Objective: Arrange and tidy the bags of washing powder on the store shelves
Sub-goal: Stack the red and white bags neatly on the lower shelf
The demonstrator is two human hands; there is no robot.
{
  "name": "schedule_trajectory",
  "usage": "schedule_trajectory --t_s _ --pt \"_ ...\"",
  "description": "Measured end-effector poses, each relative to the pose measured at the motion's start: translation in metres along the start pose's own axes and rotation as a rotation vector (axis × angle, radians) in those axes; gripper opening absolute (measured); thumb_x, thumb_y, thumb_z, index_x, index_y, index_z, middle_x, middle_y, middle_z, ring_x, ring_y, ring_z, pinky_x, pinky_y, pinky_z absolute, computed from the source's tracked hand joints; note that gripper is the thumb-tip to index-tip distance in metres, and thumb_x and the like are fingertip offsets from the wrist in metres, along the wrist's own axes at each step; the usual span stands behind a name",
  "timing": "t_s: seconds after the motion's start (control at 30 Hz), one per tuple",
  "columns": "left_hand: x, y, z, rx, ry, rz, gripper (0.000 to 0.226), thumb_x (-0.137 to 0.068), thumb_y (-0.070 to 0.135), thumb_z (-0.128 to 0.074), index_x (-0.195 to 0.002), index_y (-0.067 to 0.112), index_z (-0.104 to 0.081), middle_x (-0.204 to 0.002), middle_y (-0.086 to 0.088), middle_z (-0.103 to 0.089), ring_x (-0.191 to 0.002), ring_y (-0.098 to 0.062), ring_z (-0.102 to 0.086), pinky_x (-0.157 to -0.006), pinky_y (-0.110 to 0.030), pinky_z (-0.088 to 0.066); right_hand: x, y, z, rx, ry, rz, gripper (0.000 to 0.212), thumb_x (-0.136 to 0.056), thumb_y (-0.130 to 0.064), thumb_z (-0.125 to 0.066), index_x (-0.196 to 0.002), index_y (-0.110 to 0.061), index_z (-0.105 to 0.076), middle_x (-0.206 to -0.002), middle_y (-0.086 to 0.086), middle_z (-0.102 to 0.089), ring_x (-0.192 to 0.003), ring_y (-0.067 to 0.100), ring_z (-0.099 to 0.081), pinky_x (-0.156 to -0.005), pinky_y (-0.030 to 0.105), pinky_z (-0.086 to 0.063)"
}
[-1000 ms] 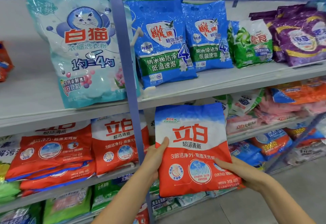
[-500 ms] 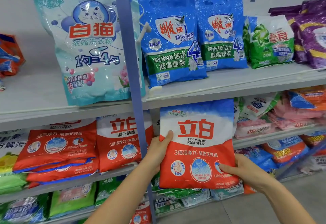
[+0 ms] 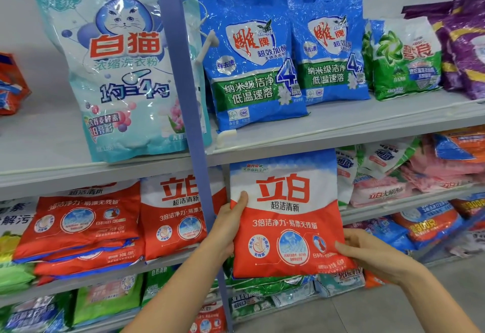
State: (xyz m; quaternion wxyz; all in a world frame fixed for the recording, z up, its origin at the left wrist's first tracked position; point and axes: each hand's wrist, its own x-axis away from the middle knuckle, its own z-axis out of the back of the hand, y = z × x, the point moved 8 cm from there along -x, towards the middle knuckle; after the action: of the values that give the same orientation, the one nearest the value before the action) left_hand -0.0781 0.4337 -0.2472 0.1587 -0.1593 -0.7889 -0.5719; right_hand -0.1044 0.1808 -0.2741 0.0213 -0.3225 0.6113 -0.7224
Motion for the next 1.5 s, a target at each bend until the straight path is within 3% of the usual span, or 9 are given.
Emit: schedule_trajectory --t_s 0.1,0.23,0.37,0.53,0.73,0.93,1.13,1.37,1.5 --pt "-0.001 0.000 0.000 0.006 0.000 -0.006 0.035 -0.091 0.044 -0.054 -0.110 0.015 -0.060 -0.081 -0.006 -0.076 -0.069 -0.021 -0.073 -0.053 -0.029 -0.057 -0.005 -0.002 0.001 0.014 0.092 0.022 0.052 -0.071 -0.033 -0.072 -0.115 -0.007 -0.059 -0.104 0.015 -0.071 -0.099 0.040 -0.065 -0.094 0.055 -0.047" --pt "-0.003 -0.002 0.003 0.026 0.028 0.000 0.042 -0.090 0.045 -0.054 -0.119 0.013 -0.057 -0.085 -0.007 -0.075 -0.069 -0.022 -0.073 -0.052 -0.030 -0.056 -0.005 -0.007 -0.001 0.060 0.132 0.008 0.051 -0.074 -0.036 -0.067 -0.115 -0.007 -0.058 -0.096 0.010 -0.074 -0.085 0.029 -0.071 -0.069 0.031 -0.057" --pt "-0.004 0.000 0.005 0.064 0.040 -0.007 0.044 -0.090 0.043 -0.055 -0.121 0.012 -0.056 -0.085 -0.009 -0.074 -0.067 -0.022 -0.072 -0.051 -0.030 -0.056 0.000 0.000 0.004 0.034 0.096 -0.083 0.070 -0.072 -0.057 -0.064 -0.113 -0.001 -0.056 -0.071 0.004 -0.069 -0.047 0.010 -0.058 -0.042 0.018 -0.042" --pt "-0.004 -0.004 0.000 0.025 0.005 0.040 0.045 -0.090 0.046 -0.054 -0.119 0.012 -0.058 -0.091 -0.011 -0.075 -0.075 -0.025 -0.072 -0.060 -0.035 -0.058 -0.013 -0.008 0.001 -0.210 0.080 0.027 0.081 -0.048 -0.058 -0.086 -0.111 -0.011 -0.067 -0.112 0.013 -0.069 -0.100 0.031 -0.067 -0.077 0.039 -0.057" --pt "-0.001 -0.006 -0.002 0.002 -0.038 0.130 0.043 -0.081 0.049 -0.063 -0.108 0.015 -0.063 -0.091 -0.011 -0.075 -0.079 -0.026 -0.073 -0.068 -0.037 -0.057 -0.024 -0.001 -0.010 -0.451 0.311 0.012 0.052 -0.071 -0.033 -0.069 -0.115 -0.007 -0.059 -0.098 0.018 -0.072 -0.081 0.033 -0.071 -0.057 0.036 -0.057" --pt "0.018 -0.022 0.001 0.034 -0.224 0.082 0.058 -0.075 0.038 -0.069 -0.128 0.022 -0.054 -0.121 -0.007 -0.067 -0.111 -0.027 -0.064 -0.093 -0.049 -0.051 -0.019 -0.014 0.005 -0.540 0.364 0.039 0.043 -0.074 -0.039 -0.062 -0.104 -0.007 -0.064 -0.090 0.020 -0.072 -0.070 0.034 -0.071 -0.052 0.039 -0.057" --pt "0.043 -0.037 0.074 -0.068 -0.203 0.149 0.051 -0.080 0.034 -0.062 -0.126 0.013 -0.054 -0.118 -0.013 -0.068 -0.106 -0.032 -0.065 -0.082 -0.042 -0.056 -0.047 -0.072 0.012 -0.629 0.399 0.115 0.029 -0.089 -0.036 -0.051 -0.095 -0.009 -0.058 -0.066 0.012 -0.071 -0.052 0.025 -0.068 -0.044 0.036 -0.056" --pt "0.053 -0.008 0.173 0.040 0.038 -0.027 0.047 -0.081 0.033 -0.059 -0.121 0.010 -0.058 -0.114 -0.012 -0.070 -0.104 -0.028 -0.067 -0.077 -0.032 -0.056 -0.112 -0.122 -0.050 -0.735 0.326 0.164 0.038 -0.102 -0.020 -0.034 -0.083 -0.009 -0.065 -0.061 0.006 -0.070 -0.053 0.019 -0.068 -0.042 0.030 -0.054" --pt "0.039 0.009 0.191 0.194 0.190 -0.075 0.057 -0.074 0.040 -0.062 -0.123 0.011 -0.053 -0.115 -0.013 -0.068 -0.105 -0.028 -0.066 -0.081 -0.034 -0.053 -0.130 -0.122 -0.085 0.106 0.436 0.180 0.026 -0.094 -0.009 -0.052 -0.116 0.003 -0.056 -0.085 0.028 -0.065 -0.088 0.043 -0.060 -0.078 0.045 -0.048"
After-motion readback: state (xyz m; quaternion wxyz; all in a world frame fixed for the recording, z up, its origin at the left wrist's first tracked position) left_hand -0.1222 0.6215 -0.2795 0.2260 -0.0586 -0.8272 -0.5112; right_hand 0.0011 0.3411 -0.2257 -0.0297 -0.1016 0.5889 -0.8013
